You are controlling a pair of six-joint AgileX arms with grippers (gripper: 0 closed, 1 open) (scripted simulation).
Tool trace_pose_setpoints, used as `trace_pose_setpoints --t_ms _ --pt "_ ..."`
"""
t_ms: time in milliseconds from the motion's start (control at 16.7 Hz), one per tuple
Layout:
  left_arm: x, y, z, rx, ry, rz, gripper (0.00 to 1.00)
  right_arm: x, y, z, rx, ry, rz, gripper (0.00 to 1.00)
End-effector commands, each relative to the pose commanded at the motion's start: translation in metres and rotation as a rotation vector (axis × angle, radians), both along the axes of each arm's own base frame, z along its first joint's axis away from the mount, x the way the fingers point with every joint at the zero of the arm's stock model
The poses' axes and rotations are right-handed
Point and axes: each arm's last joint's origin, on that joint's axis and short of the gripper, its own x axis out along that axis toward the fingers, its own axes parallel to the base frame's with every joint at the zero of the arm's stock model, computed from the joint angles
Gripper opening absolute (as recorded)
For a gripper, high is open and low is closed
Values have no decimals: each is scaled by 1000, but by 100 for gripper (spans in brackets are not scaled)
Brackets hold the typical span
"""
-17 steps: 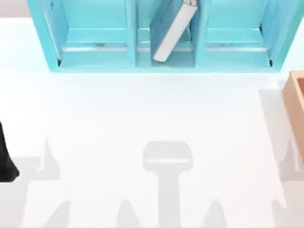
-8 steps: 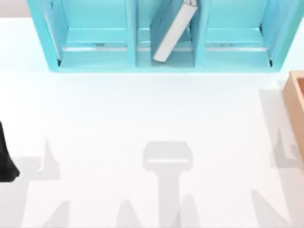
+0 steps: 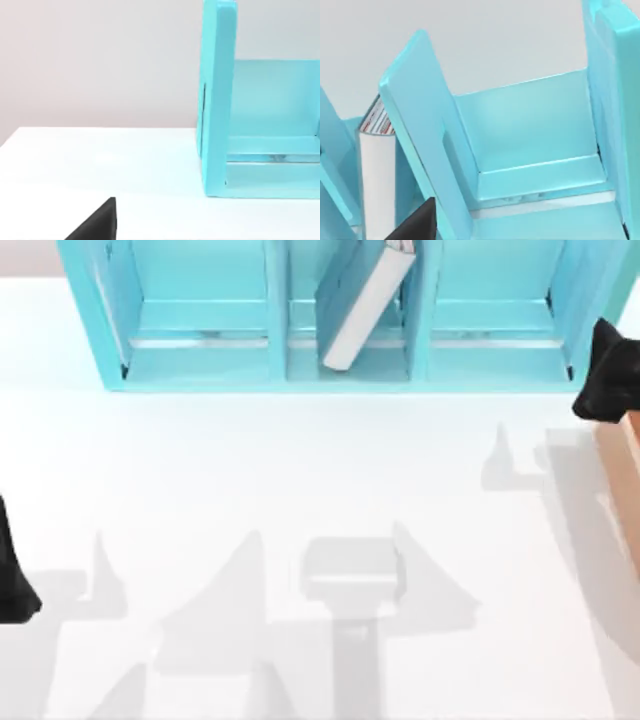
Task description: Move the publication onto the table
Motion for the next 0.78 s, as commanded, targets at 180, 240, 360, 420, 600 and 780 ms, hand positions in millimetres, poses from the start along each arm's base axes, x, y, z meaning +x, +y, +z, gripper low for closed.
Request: trace_pose_setpoints --t_ms 180,240,360,420,600,780 --pt "0 0 0 0 0 0 100 47 44 7 52 -69 7 100" --pt "0 0 0 0 0 0 100 61 60 8 71 -97 6 100" --pt "0 0 0 0 0 0 100 85 93 0 103 -139 -2 100" --pt "0 0 0 0 0 0 100 96 108 -8 114 -152 -9 100" --pt "0 0 0 0 0 0 100 119 149 -43 131 -160 -38 100" --pt "0 0 0 0 0 0 100 130 179 -84 132 -140 -70 100"
